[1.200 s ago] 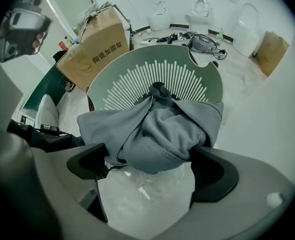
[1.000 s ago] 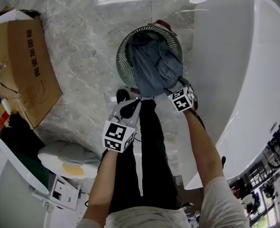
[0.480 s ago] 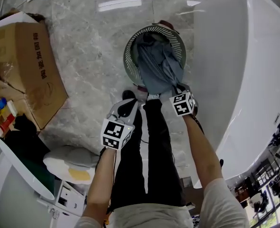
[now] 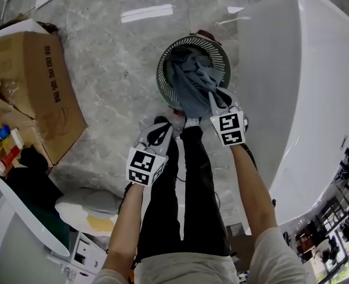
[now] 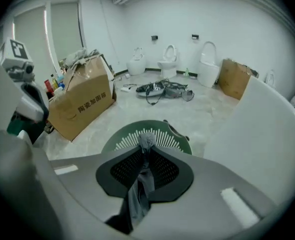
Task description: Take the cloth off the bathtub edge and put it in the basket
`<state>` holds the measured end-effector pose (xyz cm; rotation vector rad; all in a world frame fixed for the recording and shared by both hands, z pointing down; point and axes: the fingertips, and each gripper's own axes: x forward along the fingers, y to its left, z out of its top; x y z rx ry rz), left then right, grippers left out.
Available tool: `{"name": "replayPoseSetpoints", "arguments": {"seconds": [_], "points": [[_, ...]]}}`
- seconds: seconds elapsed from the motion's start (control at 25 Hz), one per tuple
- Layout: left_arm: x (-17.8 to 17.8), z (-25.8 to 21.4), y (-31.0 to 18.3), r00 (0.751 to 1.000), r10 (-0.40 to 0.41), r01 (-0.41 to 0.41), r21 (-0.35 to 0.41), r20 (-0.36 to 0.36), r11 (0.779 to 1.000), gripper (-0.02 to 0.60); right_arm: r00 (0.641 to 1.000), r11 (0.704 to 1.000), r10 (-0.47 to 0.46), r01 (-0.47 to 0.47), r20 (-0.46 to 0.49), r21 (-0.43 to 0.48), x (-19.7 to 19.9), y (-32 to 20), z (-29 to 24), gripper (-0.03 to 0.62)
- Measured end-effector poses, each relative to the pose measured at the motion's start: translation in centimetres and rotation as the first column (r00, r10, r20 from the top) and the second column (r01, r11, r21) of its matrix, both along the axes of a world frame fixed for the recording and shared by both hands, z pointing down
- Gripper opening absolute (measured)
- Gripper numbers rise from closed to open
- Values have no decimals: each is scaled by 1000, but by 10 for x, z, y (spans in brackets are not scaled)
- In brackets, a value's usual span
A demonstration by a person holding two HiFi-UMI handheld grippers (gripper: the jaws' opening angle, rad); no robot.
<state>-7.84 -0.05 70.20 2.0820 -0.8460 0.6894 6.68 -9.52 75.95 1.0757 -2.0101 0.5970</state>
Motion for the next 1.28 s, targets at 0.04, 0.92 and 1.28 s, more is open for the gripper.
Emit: {"name": "replayPoseSetpoints", "arguments": {"seconds": [0.04,0.92,1.28], "points": [[-1,0,1,1000,2,-2,0,0,1000,57,1000,999,5,-6,17,38,-5,-10,-13,41],[17,25,4,1000,-7,8,-46,15,999,57,979,861,-193,140,-61,-489,63,146,150,522],[53,55,16,997,-71,71,-96,6,993,57,966,873,-229,148,-121,-465,61,129,207,518]]}}
